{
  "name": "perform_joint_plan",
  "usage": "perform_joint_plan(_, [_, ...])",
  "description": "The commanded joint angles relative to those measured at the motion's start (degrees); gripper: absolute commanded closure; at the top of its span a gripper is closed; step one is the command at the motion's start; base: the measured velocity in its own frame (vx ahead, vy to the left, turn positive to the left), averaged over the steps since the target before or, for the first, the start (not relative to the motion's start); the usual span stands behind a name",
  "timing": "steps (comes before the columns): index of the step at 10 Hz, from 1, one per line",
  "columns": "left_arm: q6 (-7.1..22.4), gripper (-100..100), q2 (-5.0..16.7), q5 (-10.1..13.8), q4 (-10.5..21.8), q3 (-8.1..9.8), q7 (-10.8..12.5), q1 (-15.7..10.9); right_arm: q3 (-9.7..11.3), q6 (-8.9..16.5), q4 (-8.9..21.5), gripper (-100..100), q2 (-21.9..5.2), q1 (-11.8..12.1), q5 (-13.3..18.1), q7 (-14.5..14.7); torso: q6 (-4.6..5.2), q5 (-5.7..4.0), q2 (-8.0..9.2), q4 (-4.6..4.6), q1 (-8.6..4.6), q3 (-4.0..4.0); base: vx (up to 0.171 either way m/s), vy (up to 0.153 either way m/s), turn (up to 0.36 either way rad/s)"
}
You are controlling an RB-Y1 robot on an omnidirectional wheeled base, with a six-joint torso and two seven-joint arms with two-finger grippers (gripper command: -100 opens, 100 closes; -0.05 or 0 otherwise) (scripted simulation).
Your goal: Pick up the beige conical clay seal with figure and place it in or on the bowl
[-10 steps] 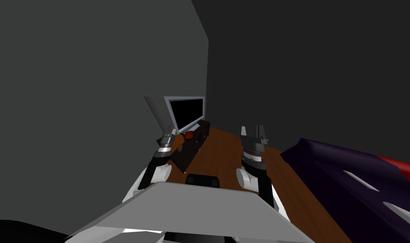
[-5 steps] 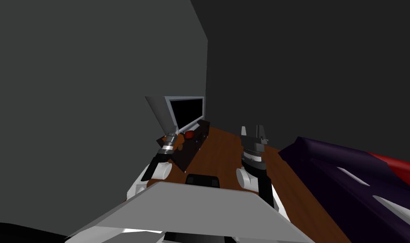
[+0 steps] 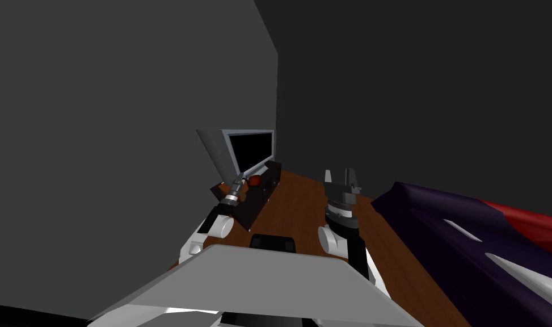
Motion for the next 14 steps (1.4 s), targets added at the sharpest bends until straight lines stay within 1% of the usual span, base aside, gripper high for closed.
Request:
perform_joint_plan(1, [1.7,-100,0.4,1.2,0.0,-0.06,-0.9,-0.3,0.0,0.0,0.0,0,0.0,0.0,0.0,0.0,0.0,0.0,0.0,0.0,0.0,0.0,-0.027,0.002,-0.007])
perform_joint_plan(4, [5.9,-100,2.4,5.9,3.3,-1.14,-4.4,-1.9,0.0,0.0,0.0,0,0.0,0.0,0.0,0.0,0.0,-0.01,-0.02,0.0,-0.02,-0.01,-0.026,0.004,-0.03])
perform_joint_plan(7, [9.7,-100,4.2,9.8,6.6,-2.16,-7.9,-2.9,0.0,0.0,0.0,0,0.0,0.0,0.0,0.0,-0.01,-0.01,-0.02,0.0,-0.04,-0.01,-0.025,-0.003,-0.027])
perform_joint_plan(10, [13.2,-100,5.9,13.1,10.0,-3.15,-11.7,-3.4,0.0,0.0,0.0,0,0.0,0.0,0.0,0.0,-0.01,-0.01,-0.11,-0.02,-0.02,-0.06,-0.003,0.0,-0.019])
perform_joint_plan(14, [17.6,-100,8.3,16.7,14.9,-4.44,-17.4,-3.5,0.0,0.0,0.0,0,0.0,0.0,0.0,0.0,-0.02,0.0,-0.27,-0.05,0.02,-0.15,0.033,0.011,-0.001])
